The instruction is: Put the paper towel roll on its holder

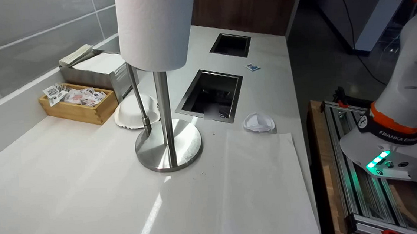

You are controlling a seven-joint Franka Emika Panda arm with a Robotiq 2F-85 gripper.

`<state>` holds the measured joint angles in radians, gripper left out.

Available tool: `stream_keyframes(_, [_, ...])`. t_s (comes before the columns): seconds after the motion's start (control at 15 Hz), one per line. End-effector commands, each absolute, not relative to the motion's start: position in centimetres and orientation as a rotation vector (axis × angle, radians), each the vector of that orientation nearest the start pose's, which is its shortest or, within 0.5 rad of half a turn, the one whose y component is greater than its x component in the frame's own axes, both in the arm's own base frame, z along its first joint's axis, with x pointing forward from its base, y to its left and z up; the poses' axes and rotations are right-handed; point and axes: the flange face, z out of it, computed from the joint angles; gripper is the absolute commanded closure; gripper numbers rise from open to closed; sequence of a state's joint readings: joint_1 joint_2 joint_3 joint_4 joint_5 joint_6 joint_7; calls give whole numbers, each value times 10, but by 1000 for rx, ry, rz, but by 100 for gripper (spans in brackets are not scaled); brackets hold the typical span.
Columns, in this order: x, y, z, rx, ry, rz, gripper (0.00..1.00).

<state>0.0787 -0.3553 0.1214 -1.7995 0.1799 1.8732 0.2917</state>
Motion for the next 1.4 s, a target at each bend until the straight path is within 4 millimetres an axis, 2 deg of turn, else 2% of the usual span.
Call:
stream_keyframes(0.0, [445, 113, 720, -2847, 133, -487, 71])
stream_keyframes(0.07, [445, 113, 719, -2848, 132, -483, 48])
stream_keyframes(0.2, [445, 114, 718, -2851, 130, -479, 45])
stream_keyframes(0.6, [442, 116, 719, -2858, 117, -473, 0])
stream_keyframes(0.93, [437, 118, 720, -2882, 117, -463, 0])
stream_keyframes(1.27, [416, 122, 709, -2957, 108, -488, 0])
stream_keyframes(1.33, [434, 122, 717, -2912, 108, -479, 0])
